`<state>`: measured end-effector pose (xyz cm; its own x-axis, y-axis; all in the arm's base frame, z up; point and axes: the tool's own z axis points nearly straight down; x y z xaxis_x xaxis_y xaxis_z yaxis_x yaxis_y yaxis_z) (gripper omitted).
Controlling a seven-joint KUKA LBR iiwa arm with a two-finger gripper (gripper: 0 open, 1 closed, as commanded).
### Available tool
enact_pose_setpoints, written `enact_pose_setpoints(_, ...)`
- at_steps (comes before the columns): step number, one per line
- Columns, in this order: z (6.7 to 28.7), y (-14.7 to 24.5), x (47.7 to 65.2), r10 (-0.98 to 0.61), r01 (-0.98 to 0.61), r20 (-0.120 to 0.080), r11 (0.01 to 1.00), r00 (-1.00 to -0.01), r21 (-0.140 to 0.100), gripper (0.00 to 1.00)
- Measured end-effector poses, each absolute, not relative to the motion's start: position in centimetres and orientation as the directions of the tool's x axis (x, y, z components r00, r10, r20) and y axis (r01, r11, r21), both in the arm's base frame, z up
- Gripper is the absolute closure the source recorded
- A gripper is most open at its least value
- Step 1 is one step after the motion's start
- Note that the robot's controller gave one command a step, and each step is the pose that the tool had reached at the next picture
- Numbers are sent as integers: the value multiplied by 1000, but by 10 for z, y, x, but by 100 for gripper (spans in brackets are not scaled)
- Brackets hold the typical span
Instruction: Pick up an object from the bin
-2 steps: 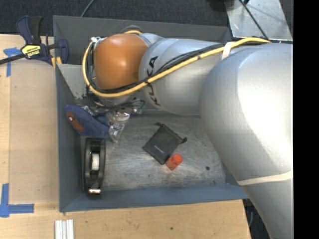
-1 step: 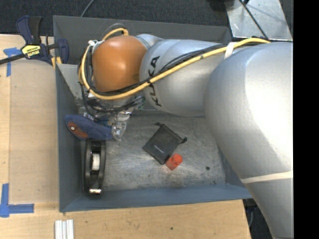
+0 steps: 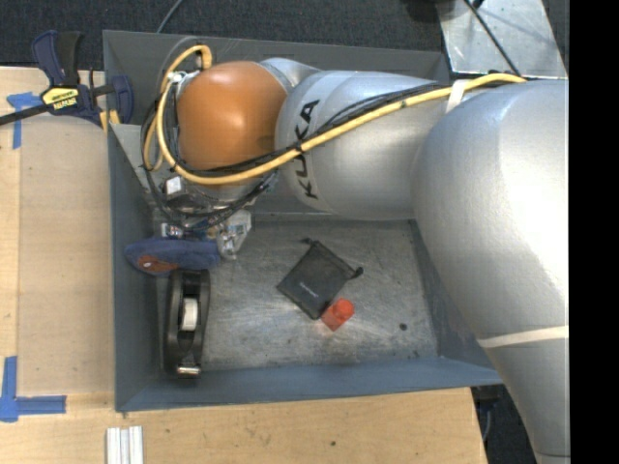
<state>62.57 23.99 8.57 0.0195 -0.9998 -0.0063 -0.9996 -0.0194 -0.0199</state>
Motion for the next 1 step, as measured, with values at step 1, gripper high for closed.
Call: enact_pose_setpoints(1, 85, 239, 626, -998, -998, -9, -66, 66, -22, 0)
